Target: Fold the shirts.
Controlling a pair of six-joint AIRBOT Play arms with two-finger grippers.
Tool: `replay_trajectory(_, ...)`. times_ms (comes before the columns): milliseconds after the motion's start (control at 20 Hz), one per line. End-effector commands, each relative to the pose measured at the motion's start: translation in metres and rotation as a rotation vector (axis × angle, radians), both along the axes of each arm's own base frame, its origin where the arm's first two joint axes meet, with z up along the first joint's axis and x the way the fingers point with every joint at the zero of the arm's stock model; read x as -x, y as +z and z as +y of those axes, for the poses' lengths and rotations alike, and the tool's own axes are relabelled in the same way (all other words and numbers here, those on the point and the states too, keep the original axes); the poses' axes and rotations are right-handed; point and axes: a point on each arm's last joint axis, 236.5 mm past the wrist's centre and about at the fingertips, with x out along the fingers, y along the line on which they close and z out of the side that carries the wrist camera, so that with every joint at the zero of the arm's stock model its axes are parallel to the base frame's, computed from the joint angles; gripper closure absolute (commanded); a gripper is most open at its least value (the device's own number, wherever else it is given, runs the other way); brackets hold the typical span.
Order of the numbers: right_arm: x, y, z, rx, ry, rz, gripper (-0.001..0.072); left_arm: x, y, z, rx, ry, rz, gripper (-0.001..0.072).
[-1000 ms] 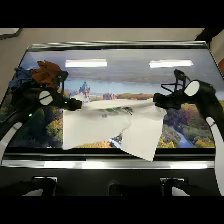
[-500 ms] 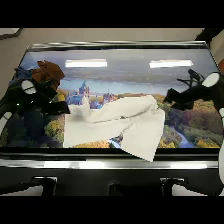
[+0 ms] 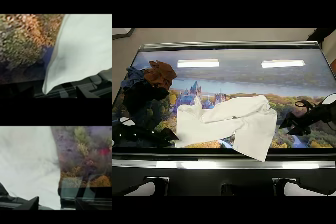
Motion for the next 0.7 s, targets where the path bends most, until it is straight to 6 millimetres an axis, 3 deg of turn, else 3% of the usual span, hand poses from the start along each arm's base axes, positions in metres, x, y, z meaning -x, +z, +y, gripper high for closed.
replay_trajectory(0, 0.006, -0.007, 0.002, -0.02, 0.014, 0.002, 0.0186, 0.001, -0.013, -0.008, 0.029, 0.048, -0.025, 0.0123)
replay_trajectory(50, 0.004, -0.008, 0.001, -0.016, 0.01, -0.005, 0.0185, 0.001, -0.015, -0.011, 0.034, 0.046, -0.016, 0.0127)
replay_trajectory(100, 0.002, -0.008, 0.001, -0.016, 0.008, -0.009, 0.0185, 0.002, -0.018, -0.013, 0.038, 0.043, -0.007, 0.0194)
replay_trajectory(150, 0.001, -0.009, 0.001, -0.014, 0.005, -0.013, 0.0184, 0.001, -0.02, -0.015, 0.041, 0.042, -0.002, 0.0201)
replay_trajectory(250, 0.005, -0.016, 0.003, -0.015, 0.0, -0.006, 0.0179, -0.003, -0.024, -0.02, 0.042, 0.047, -0.007, 0.0326)
replay_trajectory(300, 0.008, -0.022, 0.006, -0.024, -0.01, 0.0, 0.0177, -0.004, -0.025, -0.023, 0.045, 0.047, -0.01, 0.0343)
replay_trajectory(400, 0.012, -0.034, 0.017, -0.061, -0.043, 0.005, 0.0176, -0.006, -0.025, -0.026, 0.044, 0.041, -0.016, 0.059)
replay_trajectory(450, 0.012, -0.041, 0.022, -0.075, -0.058, -0.008, 0.0176, -0.006, -0.024, -0.027, 0.048, 0.044, -0.016, 0.0674)
replay_trajectory(650, -0.009, -0.056, 0.026, -0.079, -0.13, -0.11, 0.0191, -0.007, -0.02, -0.027, 0.052, 0.028, -0.037, 0.0674)
